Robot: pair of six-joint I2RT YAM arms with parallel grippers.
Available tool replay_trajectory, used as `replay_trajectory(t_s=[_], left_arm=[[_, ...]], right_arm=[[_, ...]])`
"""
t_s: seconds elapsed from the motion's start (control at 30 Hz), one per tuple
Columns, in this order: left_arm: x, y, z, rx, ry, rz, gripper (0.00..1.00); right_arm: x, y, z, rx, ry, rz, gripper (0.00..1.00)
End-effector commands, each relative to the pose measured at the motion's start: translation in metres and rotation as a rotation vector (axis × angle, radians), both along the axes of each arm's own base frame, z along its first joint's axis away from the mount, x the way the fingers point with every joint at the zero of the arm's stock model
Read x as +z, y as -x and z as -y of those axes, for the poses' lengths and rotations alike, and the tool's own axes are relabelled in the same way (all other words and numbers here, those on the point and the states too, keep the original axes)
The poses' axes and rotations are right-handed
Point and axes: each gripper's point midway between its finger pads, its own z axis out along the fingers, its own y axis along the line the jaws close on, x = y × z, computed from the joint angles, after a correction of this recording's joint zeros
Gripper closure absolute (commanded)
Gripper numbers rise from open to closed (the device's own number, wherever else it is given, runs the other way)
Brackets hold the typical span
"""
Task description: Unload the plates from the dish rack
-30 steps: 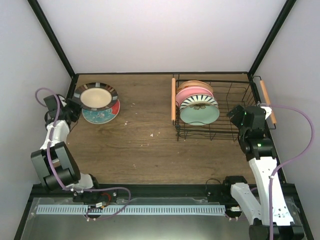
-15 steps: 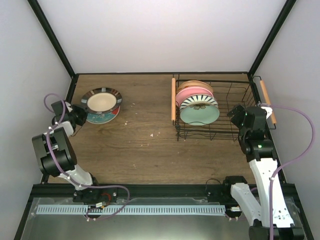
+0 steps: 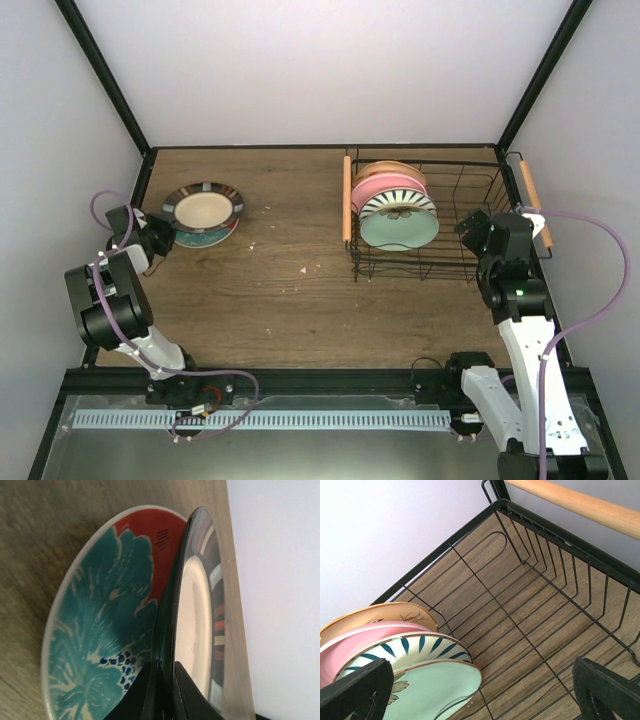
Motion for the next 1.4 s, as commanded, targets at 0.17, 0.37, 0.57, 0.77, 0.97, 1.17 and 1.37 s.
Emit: replay_trajectory(t_s=[0.17,0.37,0.57,0.77,0.97,1.17,1.37], left_arm=[[0.013,-0.002,0.003,-0.031,-0.042,0.05,0.75],[0.002,0.008,0.005,-0.028,-0.041,0.004,0.58],[-0.007,0.016,0.008,-0.029,-0.038,-0.031,0.24],[-0.009,0.017,0.008,-0.031,-0.038,-0.041,0.0],[-0.015,0.01,0.003,-0.032,-0.048,-0.06,0.0],[-0.014,0.02,-0.015,0.016,-0.111,-0.162,0.0],[0.02,0.047,-0.056,0.163,-0.285,-0.301,0.0]], right_arm=[[0.012,0.004,0.005,-0.026,0.008,0.023,0.0],[0.011,0.006,0.005,-0.027,0.003,0.024,0.0],[0.012,0.007,0.004,-0.026,0.001,0.027,0.0],[0.01,0.008,0.004,-0.025,-0.006,0.026,0.0],[0.009,0.008,0.003,-0.022,-0.01,0.026,0.0],[0.009,0.013,0.005,-0.033,-0.01,0.019,0.0],[0.008,0.024,0.009,-0.063,-0.007,0.02,0.0]])
